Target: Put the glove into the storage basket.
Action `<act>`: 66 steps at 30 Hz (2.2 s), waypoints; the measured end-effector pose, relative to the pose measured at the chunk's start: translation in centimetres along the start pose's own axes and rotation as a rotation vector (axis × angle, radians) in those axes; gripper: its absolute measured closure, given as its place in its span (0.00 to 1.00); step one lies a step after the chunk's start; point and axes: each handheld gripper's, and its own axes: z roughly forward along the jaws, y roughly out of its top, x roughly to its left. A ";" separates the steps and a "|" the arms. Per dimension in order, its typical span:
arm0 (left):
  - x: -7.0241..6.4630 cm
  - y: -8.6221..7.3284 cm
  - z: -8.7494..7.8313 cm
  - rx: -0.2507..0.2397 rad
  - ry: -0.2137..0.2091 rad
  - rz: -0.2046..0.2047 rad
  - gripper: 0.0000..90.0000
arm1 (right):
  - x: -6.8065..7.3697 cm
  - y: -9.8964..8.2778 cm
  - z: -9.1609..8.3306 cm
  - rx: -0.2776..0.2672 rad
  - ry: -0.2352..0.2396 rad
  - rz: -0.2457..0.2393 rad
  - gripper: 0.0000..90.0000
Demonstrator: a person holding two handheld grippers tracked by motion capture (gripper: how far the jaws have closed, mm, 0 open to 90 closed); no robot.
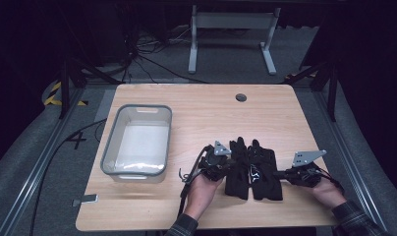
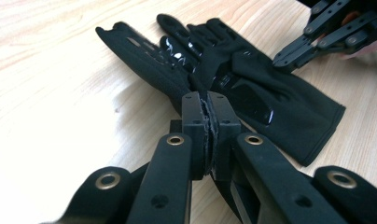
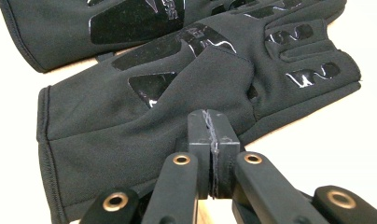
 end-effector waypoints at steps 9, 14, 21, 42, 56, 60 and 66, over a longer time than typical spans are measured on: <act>-0.3 1.4 0.2 -0.040 -0.029 0.003 0.97 | -0.2 0.9 0.9 -0.004 0.013 -0.020 1.00; -0.4 2.2 0.6 -0.057 -0.039 0.003 0.97 | -0.4 1.2 1.2 -0.006 0.021 -0.021 1.00; -0.5 3.4 1.5 -0.080 -0.077 0.000 0.97 | -0.8 1.7 1.8 -0.009 0.033 -0.022 1.00; -1.6 5.0 6.2 -0.038 -0.118 0.041 0.97 | -0.9 3.2 3.5 -0.019 0.054 -0.045 1.00; -1.9 4.8 6.9 -0.045 -0.189 0.068 0.92 | -1.6 2.9 2.3 -0.021 0.012 -0.033 1.00; -1.7 4.8 6.1 -0.056 -0.184 0.077 0.91 | -2.0 2.9 1.1 -0.037 -0.032 -0.027 1.00; -0.8 4.4 4.8 -0.046 -0.151 0.067 0.99 | -2.7 3.1 -0.8 -0.090 -0.066 -0.001 1.00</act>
